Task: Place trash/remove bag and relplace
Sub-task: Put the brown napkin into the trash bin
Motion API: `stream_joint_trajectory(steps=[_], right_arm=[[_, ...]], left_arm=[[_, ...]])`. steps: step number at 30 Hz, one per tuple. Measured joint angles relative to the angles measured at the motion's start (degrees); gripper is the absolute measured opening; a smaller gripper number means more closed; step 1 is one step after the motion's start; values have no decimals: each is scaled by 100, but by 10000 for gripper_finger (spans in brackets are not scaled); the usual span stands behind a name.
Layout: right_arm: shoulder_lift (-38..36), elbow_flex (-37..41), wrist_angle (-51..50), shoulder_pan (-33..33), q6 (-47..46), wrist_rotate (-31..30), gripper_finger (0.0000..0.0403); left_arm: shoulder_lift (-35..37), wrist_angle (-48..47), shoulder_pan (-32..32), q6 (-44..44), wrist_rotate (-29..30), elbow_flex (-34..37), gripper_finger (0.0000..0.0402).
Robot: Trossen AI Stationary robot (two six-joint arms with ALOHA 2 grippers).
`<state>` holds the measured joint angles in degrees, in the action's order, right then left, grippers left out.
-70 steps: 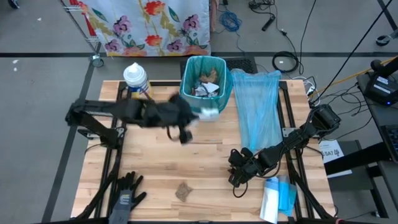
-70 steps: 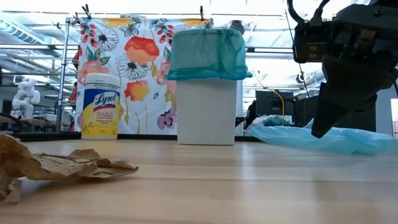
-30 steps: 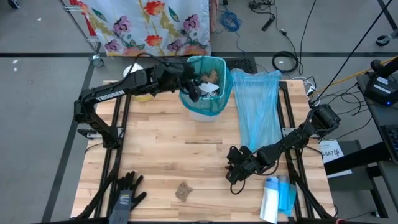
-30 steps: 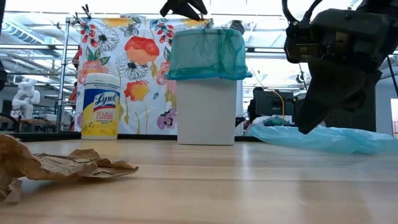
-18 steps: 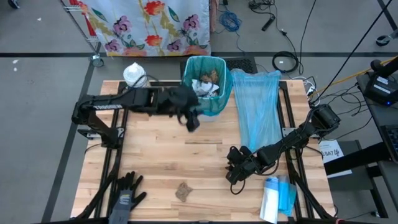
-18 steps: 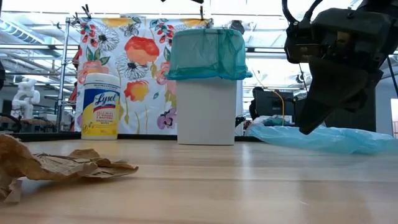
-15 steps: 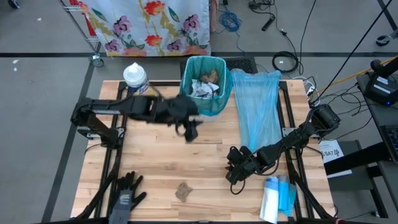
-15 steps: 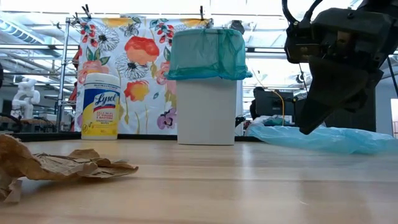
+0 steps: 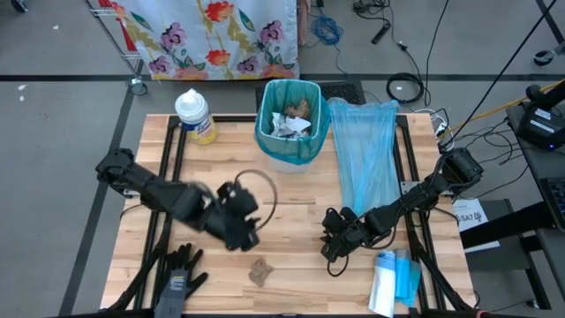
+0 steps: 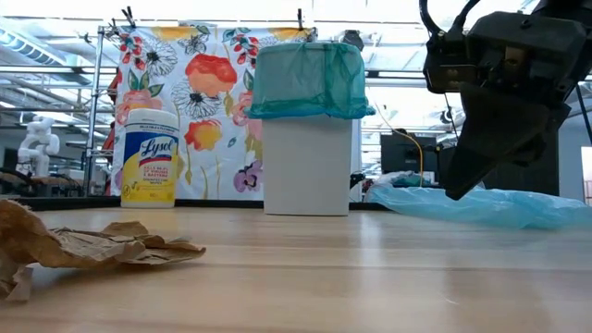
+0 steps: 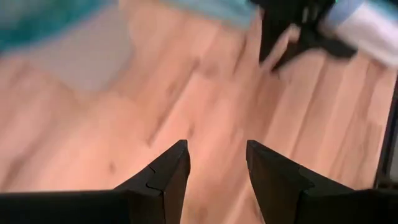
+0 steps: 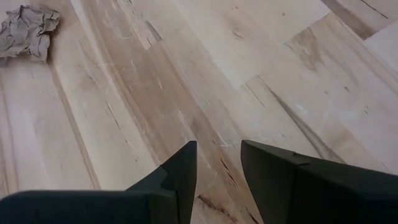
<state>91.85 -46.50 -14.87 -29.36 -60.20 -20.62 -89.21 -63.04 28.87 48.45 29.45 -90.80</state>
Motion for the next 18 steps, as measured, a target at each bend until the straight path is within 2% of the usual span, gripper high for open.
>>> stream_joint_trajectory(steps=[4, 8, 14, 18], right_arm=[[0, 0, 0, 0, 0, -2, 116], [0, 0, 0, 0, 26, -13, 116], [0, 0, 1, 0, 149, -29, 116], [0, 0, 2, 0, 146, -28, 116]], left_arm=[[1, 189, 511, 976, 1, 714, 162], [0, 1285, 811, 1501, 1, 1521, 162], [-145, 2874, 997, 922, -498, 2440, 162], [-509, 2956, 989, 771, -831, 2536, 162]])
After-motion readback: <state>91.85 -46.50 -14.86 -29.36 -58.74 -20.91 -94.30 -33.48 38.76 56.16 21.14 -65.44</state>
